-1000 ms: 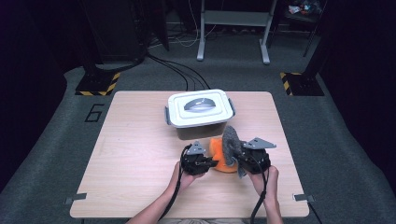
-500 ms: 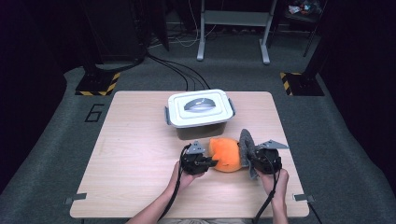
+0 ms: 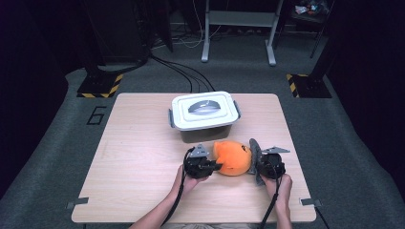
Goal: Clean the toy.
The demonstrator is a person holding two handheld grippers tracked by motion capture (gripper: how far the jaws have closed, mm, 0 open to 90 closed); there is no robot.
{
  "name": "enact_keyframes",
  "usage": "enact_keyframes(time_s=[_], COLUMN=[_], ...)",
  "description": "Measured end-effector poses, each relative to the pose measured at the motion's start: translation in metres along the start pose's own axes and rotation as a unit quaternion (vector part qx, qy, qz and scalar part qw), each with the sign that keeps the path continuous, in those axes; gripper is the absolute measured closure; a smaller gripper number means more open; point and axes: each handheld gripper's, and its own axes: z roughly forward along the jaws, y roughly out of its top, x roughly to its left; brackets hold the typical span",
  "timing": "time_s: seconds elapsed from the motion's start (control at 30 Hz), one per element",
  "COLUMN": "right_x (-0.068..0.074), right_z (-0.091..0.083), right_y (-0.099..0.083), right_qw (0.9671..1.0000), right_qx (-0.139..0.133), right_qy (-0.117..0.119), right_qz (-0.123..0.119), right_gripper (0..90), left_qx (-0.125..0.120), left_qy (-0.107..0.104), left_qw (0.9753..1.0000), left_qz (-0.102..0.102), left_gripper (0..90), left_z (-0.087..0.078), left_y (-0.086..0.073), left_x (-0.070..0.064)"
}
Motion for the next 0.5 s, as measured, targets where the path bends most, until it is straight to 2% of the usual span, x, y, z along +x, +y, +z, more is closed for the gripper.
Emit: enact_keyframes(time_s=[0.13,0.27,0.33,0.5], right_x=[0.0,-0.003,-0.001,0.017], right_z=[-0.008,-0.036,-0.051,-0.084], right_y=[0.001,0.002,0.004,0.014], right_qw=[1.0,0.9993,0.9985,0.9948], right_qx=[0.0,-0.035,-0.053,-0.096], right_qy=[-0.008,-0.011,-0.005,0.019], right_qz=[-0.001,-0.003,-0.005,-0.029], right_gripper=[74.0,74.0,74.0,73.9], left_qx=[0.001,0.002,0.002,0.0], left_qy=[0.0,0.0,-0.001,-0.002], left_qw=[1.0,1.0,1.0,1.0], left_qz=[-0.001,-0.002,-0.001,0.001], left_gripper=[79.7,79.6,79.5,79.4], left_z=[0.0,-0.001,-0.001,0.0], left_y=[0.0,-0.001,-0.001,-0.001], left_x=[0.001,0.003,0.003,0.003])
